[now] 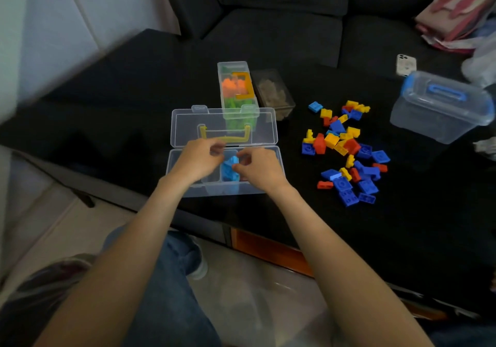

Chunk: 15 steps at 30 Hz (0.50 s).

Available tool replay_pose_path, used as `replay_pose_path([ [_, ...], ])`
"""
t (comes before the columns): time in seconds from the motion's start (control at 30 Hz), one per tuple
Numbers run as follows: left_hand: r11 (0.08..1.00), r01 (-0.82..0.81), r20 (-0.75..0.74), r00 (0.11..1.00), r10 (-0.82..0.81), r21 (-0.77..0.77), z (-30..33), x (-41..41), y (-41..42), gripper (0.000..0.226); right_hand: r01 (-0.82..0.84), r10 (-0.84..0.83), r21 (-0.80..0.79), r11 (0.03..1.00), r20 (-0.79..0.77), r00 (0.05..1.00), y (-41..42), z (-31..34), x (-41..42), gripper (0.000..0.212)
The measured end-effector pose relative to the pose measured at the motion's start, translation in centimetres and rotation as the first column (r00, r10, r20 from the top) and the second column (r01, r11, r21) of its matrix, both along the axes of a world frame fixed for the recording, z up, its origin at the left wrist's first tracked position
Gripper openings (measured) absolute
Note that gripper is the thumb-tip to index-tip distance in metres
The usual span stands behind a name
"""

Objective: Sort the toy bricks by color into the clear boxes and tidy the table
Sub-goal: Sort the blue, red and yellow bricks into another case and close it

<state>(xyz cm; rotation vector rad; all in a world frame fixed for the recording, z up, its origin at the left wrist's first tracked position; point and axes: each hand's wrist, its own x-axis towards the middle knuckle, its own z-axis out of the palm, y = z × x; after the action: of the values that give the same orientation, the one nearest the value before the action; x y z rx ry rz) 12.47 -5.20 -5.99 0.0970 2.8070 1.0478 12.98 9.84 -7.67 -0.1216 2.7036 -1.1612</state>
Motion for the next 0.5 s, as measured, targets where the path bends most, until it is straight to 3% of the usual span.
replay_pose_path([
  [0.1, 0.996, 0.055, -0.130, 0.989, -0.063, -0.065, -0.2, 0.6, -0.1, 0.033, -0.052, 0.059, 0.083, 0.995, -0.081, 0.995, 0.0, 0.9, 0.4, 0.029],
  [0.17, 0.978, 0.137, -0.387, 0.902, -0.189, -0.156, -0.2, 0.9, 0.0, 0.028, -0.065, 0.079, 0.075, 0.995, -0.188, 0.979, 0.9, 1.8, 0.8, 0.025],
  [0.23, 0.963, 0.215, -0.525, 0.807, -0.269, -0.163, 0.0, 0.7, 0.8, 0.026, -0.046, 0.073, 0.092, 0.995, -0.312, 0.947, 3.1, 2.6, 1.1, 0.024],
  [0.33, 0.946, 0.303, -0.551, 0.773, -0.314, -0.114, 0.7, -0.7, 3.9, 0.025, 0.036, 0.039, 0.181, 0.983, -0.394, 0.918, 8.1, 3.2, 0.8, 0.026],
  [0.5, 0.900, 0.407, -0.445, 0.785, -0.431, -0.154, 1.0, -6.4, 12.3, 0.029, 0.172, -0.094, 0.232, 0.958, -0.313, 0.945, 17.7, 2.1, -1.1, 0.025],
])
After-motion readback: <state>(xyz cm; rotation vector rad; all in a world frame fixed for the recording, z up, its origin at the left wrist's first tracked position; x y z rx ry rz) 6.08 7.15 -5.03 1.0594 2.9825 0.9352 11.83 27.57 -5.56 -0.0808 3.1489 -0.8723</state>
